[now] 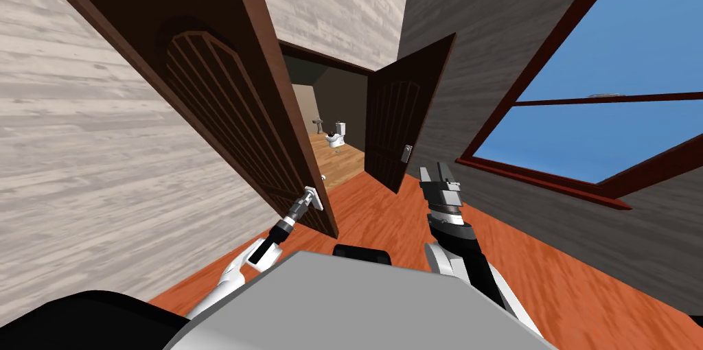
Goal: Pull the door open
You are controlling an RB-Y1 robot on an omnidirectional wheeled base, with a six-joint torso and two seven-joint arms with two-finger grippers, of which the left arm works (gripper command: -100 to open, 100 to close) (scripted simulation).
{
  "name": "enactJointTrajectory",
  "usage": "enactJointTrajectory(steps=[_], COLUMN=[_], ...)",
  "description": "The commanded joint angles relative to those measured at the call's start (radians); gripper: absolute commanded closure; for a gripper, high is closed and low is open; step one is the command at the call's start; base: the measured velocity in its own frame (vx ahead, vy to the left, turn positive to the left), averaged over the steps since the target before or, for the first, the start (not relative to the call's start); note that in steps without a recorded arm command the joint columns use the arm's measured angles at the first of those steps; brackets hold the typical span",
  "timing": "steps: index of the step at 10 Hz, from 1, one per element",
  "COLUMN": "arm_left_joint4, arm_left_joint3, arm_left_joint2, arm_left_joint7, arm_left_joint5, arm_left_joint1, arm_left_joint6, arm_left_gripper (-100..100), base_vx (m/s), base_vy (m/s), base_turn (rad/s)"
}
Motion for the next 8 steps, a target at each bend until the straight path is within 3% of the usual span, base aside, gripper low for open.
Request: enactJointTrajectory(steps=[1, 8], arm_left_joint4=[0.005, 0.028], arm_left_joint3=[-0.003, -0.018], arm_left_joint2=[0.011, 0.066], arm_left_joint7=[0.007, 0.04], arm_left_joint5=[0.0, 0.0], arm_left_joint1=[0.005, 0.029], arm_left_joint6=[-0.017, -0.099], arm_left_gripper=[100, 100], base_vx=[-0.122, -0.177], base_vy=[0.035, 0.088], base_turn=[-0.109, -0.128])
